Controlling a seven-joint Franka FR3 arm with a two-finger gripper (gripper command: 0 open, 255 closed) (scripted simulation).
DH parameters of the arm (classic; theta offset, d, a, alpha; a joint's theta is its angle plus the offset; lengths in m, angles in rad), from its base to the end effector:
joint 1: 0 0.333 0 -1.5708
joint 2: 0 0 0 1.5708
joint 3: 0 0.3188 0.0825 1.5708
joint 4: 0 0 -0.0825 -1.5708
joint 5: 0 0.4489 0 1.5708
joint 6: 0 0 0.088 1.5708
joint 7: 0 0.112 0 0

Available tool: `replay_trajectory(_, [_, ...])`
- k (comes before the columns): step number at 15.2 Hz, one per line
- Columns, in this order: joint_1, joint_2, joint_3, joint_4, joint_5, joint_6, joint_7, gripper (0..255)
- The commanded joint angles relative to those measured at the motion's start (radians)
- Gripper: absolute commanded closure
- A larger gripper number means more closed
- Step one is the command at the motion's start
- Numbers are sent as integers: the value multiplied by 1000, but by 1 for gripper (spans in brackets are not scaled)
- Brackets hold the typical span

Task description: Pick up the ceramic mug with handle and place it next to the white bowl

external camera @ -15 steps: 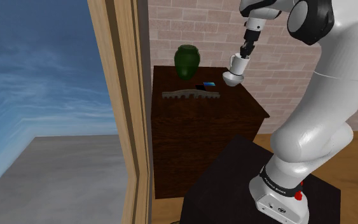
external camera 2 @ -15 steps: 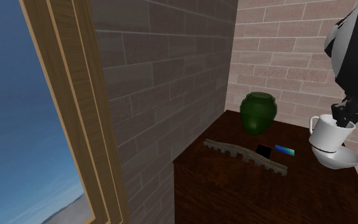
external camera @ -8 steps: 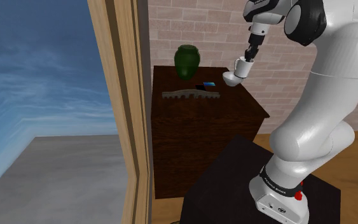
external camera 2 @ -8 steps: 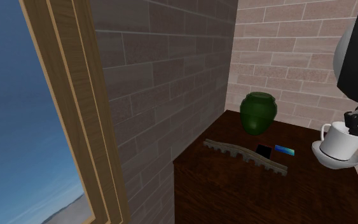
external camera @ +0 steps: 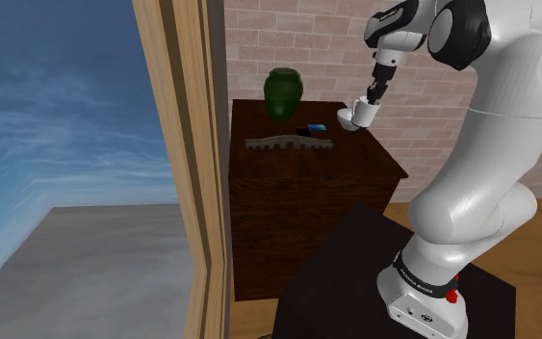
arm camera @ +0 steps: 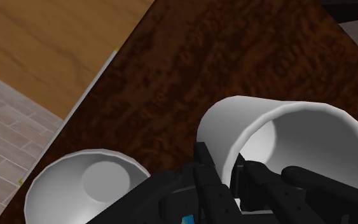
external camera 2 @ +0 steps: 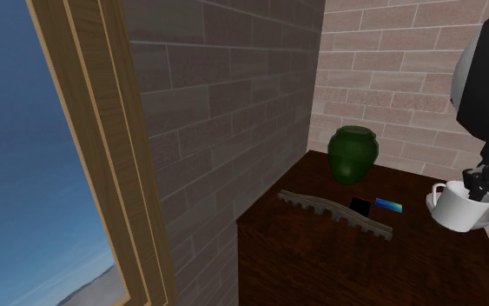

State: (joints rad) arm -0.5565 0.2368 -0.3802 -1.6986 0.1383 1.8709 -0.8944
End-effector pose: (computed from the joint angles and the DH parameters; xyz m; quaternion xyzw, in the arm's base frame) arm 0.4260 -0.5344 0.4337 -0.9987 0.0393 -0.0032 0.0317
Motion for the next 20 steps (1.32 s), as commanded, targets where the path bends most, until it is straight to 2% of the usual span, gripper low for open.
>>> replay_trajectory(1, [0,5,1,-19,3,24,-3,255])
replay_trajectory(17, [-6,77,13,-143,42,213,-35,255])
replay_trajectory(20, [-7,82,14,-148,44,223,-37,255])
